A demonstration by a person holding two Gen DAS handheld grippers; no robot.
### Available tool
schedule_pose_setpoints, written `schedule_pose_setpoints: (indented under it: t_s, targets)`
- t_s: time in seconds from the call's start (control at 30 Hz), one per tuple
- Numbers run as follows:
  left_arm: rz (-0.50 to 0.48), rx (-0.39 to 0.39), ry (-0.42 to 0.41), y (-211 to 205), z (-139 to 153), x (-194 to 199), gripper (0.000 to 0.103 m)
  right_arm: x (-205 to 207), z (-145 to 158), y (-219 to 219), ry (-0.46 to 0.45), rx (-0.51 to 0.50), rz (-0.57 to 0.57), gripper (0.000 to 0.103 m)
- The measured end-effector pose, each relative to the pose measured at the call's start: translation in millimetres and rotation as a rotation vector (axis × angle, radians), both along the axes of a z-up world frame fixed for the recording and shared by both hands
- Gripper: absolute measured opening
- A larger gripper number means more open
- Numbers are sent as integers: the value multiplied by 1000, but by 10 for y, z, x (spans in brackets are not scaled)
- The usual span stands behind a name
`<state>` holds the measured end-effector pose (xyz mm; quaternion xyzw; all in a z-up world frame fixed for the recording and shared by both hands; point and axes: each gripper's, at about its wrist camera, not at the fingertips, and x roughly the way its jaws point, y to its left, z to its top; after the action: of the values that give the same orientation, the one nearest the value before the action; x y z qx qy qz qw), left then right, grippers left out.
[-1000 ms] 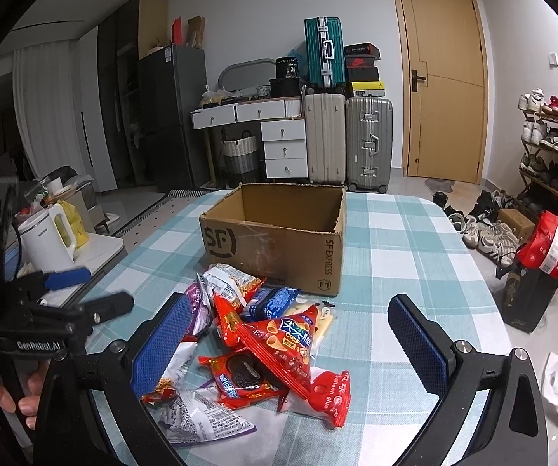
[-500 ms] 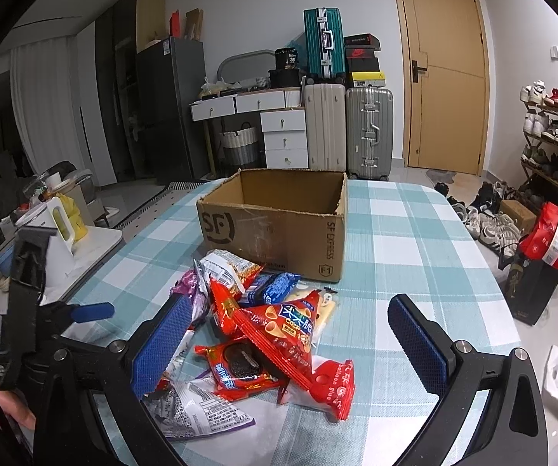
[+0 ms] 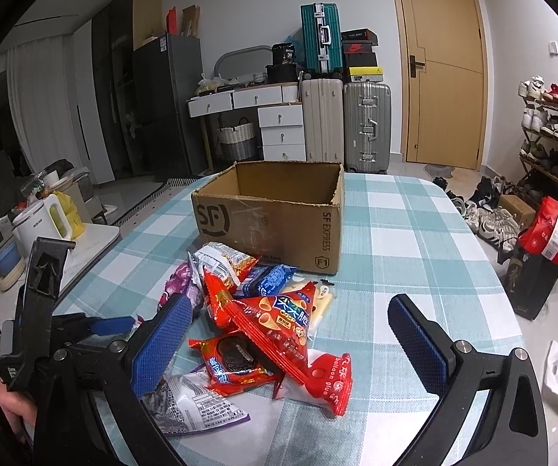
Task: Organize snacks
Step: 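Lower the left gripper onto the white noodle-snack bag and close it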
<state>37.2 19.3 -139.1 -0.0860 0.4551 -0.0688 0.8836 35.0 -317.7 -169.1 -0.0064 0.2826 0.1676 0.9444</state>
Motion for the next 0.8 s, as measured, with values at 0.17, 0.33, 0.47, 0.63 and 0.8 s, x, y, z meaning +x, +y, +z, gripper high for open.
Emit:
schedule_pose_setpoints:
  t_s: [0.17, 0.33, 0.47, 0.63, 0.8]
  targets:
    - [-46, -48, -15, 48, -11, 9, 44, -35, -24, -10, 10, -2, 0, 103]
    - [-45, -76, -10, 104, -6, 2, 44, -69, -62, -25, 26, 1, 0, 103]
    - [-31, -89, -9, 148, 10, -3, 44, -103, -98, -31, 44, 10, 7, 103]
    - [-29, -86, -27, 206, 76, -123, 44, -146, -133, -36, 71, 50, 43, 103]
    - [-17, -99, -48, 289, 157, -248, 44, -189, -239, 14, 117, 96, 113, 103]
